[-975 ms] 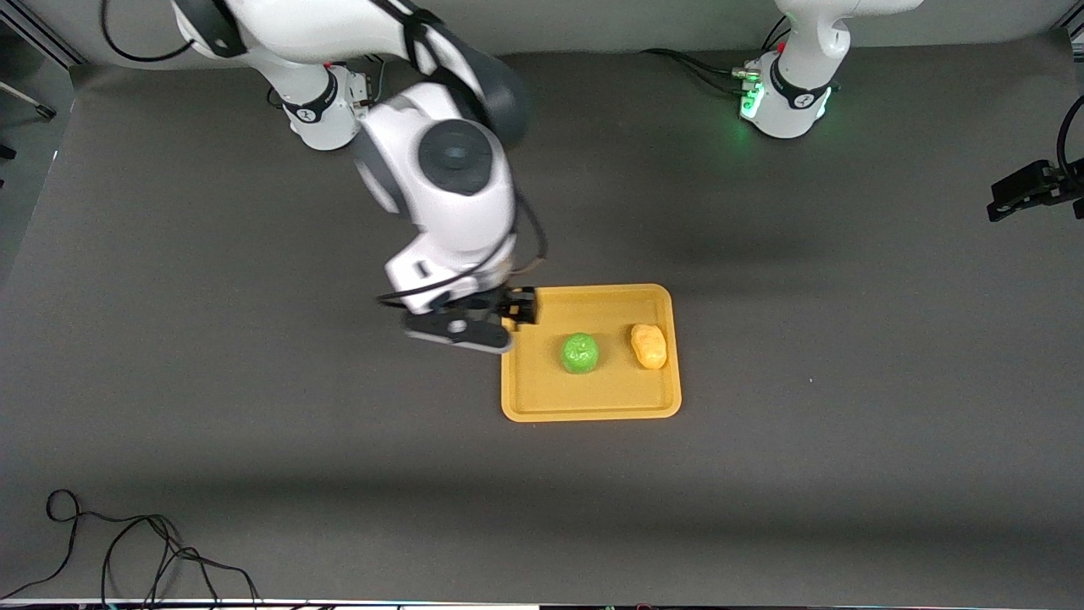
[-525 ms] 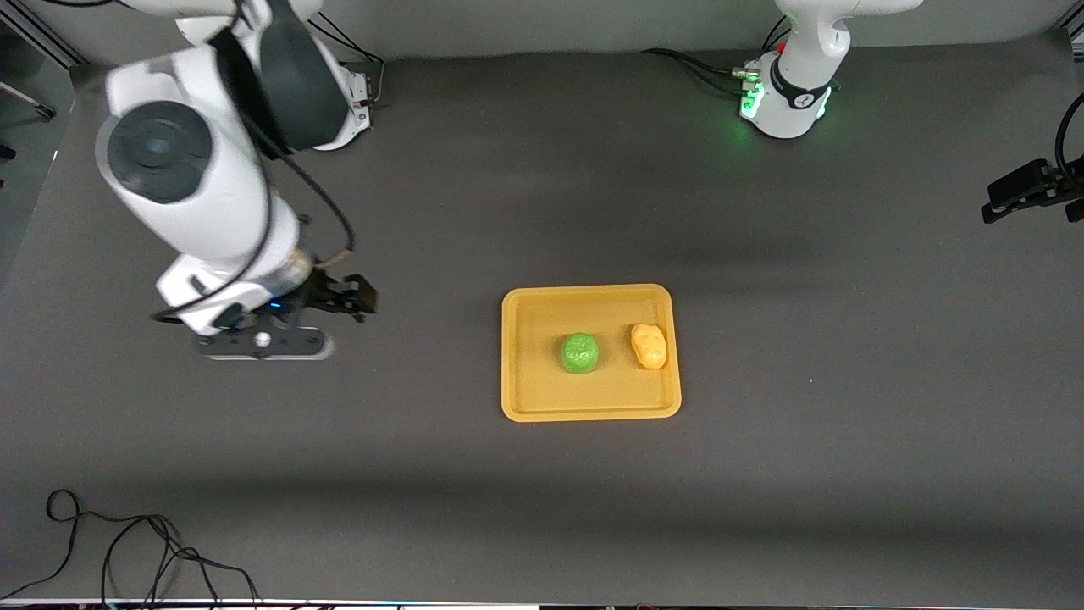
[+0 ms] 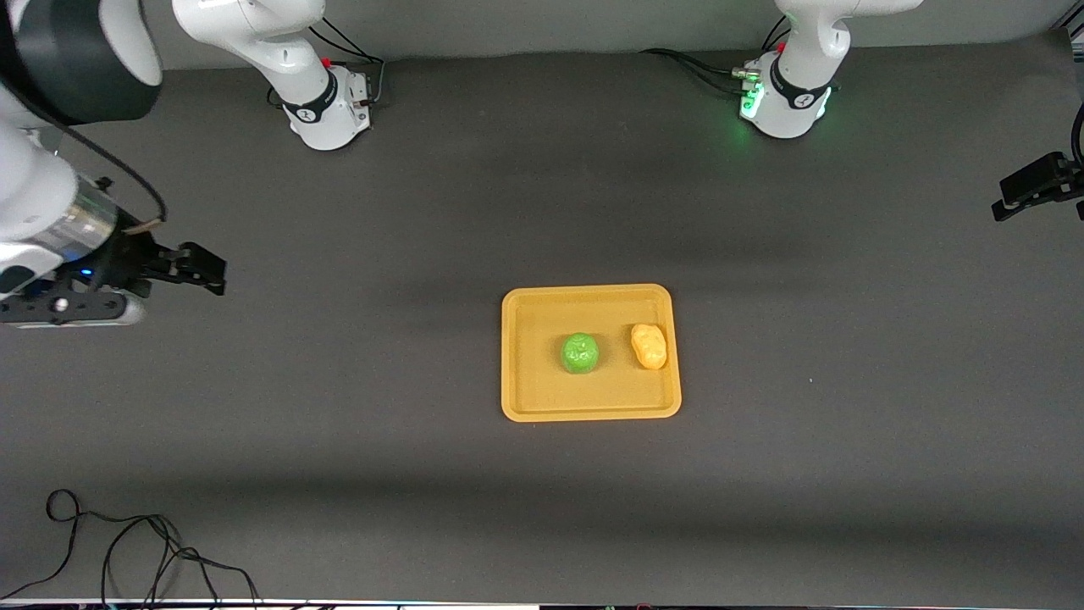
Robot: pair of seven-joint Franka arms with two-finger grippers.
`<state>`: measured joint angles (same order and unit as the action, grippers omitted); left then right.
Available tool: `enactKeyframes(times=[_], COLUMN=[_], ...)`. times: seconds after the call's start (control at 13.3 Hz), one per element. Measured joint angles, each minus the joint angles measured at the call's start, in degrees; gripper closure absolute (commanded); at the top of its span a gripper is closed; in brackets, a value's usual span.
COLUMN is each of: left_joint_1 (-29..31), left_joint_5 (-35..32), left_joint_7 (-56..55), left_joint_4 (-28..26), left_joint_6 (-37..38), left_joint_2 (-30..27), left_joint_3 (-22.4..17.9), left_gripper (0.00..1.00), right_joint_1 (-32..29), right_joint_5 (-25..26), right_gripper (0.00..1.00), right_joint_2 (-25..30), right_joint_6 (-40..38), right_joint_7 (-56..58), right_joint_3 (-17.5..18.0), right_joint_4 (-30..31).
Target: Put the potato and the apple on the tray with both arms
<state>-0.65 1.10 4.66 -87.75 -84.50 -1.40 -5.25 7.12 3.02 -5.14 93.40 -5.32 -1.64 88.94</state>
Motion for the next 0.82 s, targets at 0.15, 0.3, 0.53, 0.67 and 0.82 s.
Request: enactKeyframes(times=[0.15,0.3,0.53,0.67,0.82], left_joint_1=[0.1,0.1,0.2,0.1,0.0], left_joint_5=[0.3,0.4,0.5,0.6,0.7], left_joint_7=[0.0,0.0,-0.5,-3.0,-4.6], left_joint_4=[0.0,0.0,0.0,0.0,0.0], left_joint_6=[0.0,0.0,0.0,0.0,0.0], left_joint_2=[0.0,0.0,0.0,0.2,0.6], left_joint_3=[0.0,0.0,0.0,0.3,1.3], left_gripper=[0.00,0.00,0.00,0.00,0.00], right_joint_1=[-3.3,-4.7,-4.8,-4.8,-4.8], right_joint_5=[-0.1,-0.1,-0.1,-0.4,-1.7], right_gripper=[0.00,0.00,0.00,0.00,0.00], right_joint_2=[2.0,2.5,2.8,3.1,3.3], right_joint_6=[1.1,1.1,1.1,1.1,1.1], right_joint_7=[3.5,5.5,6.3,6.3,6.3], right_joint_3=[0.1,-0.5,-2.2,-2.7,-3.1], right_joint_4=[2.9,3.4,3.4,3.6,3.9])
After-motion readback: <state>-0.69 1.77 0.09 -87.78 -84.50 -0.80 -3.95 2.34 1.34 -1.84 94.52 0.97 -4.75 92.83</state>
